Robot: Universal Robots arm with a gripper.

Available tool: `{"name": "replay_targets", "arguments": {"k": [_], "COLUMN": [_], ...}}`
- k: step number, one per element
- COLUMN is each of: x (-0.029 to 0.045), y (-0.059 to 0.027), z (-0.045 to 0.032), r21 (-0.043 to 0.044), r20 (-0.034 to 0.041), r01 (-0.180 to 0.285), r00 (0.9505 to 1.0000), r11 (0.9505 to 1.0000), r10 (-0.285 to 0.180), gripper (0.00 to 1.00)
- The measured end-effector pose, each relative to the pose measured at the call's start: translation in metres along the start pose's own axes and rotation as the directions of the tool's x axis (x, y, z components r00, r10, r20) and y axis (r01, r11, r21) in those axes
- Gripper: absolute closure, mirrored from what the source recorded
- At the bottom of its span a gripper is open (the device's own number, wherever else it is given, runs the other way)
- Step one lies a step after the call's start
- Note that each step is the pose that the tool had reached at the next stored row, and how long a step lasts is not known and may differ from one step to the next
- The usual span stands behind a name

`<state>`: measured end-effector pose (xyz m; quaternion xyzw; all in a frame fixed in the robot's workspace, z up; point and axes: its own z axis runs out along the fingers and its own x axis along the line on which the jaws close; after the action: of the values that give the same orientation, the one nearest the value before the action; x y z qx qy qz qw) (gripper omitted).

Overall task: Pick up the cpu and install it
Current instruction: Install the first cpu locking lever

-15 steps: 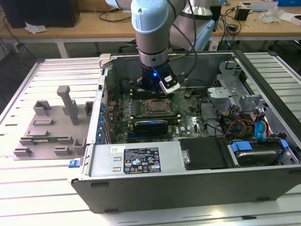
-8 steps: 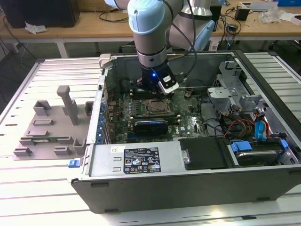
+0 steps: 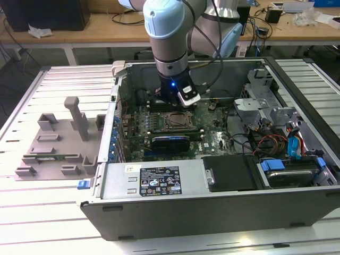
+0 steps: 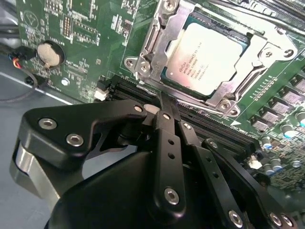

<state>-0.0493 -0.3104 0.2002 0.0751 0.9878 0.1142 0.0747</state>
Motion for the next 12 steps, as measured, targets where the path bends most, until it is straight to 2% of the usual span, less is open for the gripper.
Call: {"name": "replay_targets", "arguments": {"k": [8, 12], "x": [0.0047, 0.0057], "y": [0.0029, 0.0026], "z": [0.0010, 0.0020], "r21": [0.0049, 0.0096], "r20": [0.0092, 0.0188], "r01": [-0.037, -0.075], "r00": [0.9993, 0.9970], "r11": [0.9993, 0.9971], "r10": [0.037, 0.075], "gripper": [0.89, 0.89]}}
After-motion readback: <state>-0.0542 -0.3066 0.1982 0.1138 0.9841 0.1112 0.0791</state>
